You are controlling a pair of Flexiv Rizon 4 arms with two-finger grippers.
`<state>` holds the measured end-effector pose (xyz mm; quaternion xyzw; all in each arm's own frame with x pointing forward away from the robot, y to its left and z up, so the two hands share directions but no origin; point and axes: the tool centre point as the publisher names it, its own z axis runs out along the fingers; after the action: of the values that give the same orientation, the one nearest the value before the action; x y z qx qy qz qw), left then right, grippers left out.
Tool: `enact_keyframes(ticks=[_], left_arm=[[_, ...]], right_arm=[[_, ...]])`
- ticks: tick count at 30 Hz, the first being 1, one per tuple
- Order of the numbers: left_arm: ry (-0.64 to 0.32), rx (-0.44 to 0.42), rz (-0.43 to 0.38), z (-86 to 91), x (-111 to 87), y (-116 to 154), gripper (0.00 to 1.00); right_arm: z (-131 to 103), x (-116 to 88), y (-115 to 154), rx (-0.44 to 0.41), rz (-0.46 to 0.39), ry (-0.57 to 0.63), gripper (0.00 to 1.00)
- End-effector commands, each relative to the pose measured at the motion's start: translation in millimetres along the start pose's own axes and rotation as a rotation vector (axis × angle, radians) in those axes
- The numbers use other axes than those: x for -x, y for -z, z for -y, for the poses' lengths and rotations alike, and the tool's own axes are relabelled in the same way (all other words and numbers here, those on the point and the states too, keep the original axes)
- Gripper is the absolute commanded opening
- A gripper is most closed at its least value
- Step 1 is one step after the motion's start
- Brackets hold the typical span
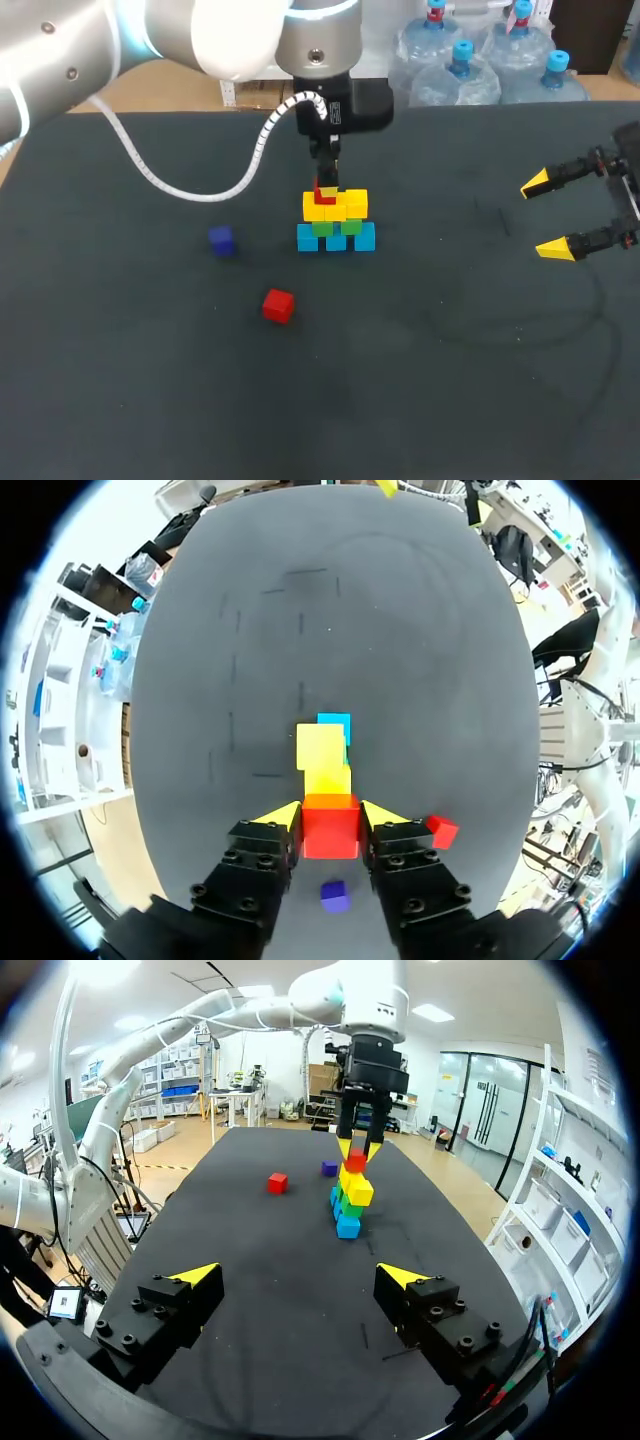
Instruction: Place the blue cubes, place green cubes on the blue cubes, place the yellow cubes on the green cubes, then place the red cubes on the yellow cubes, and place purple cube on the red cubes.
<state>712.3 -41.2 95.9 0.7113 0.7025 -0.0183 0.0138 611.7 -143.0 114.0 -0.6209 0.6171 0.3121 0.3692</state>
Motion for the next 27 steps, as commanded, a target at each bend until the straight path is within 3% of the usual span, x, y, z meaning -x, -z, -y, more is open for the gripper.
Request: enact_keyframes(ticks=[1, 21, 24, 27], left_arm=[[0.003, -0.003, -0.005, -1.8, 0.2, 0.0, 0.0], [-0.002, -0.005, -0.006, -3.7, 0.6, -0.3, 0.03], [0.0, -0.005, -0.006, -3.9, 0.3, -0.6, 0.06], [0.001, -0.006, -0.007, -4.2, 0.0, -0.8, 0.16]], right_arm=[[0.5, -0.3, -0.9, 0.0, 0.001, 0.001, 1.0], [0.5, -0.3, -0.9, 0.0, 0.001, 0.001, 1.0], [0.5, -0.3, -0.9, 0.0, 0.001, 0.001, 1.0], [0.5, -0.3, -0.9, 0.0, 0.001, 0.001, 1.0]])
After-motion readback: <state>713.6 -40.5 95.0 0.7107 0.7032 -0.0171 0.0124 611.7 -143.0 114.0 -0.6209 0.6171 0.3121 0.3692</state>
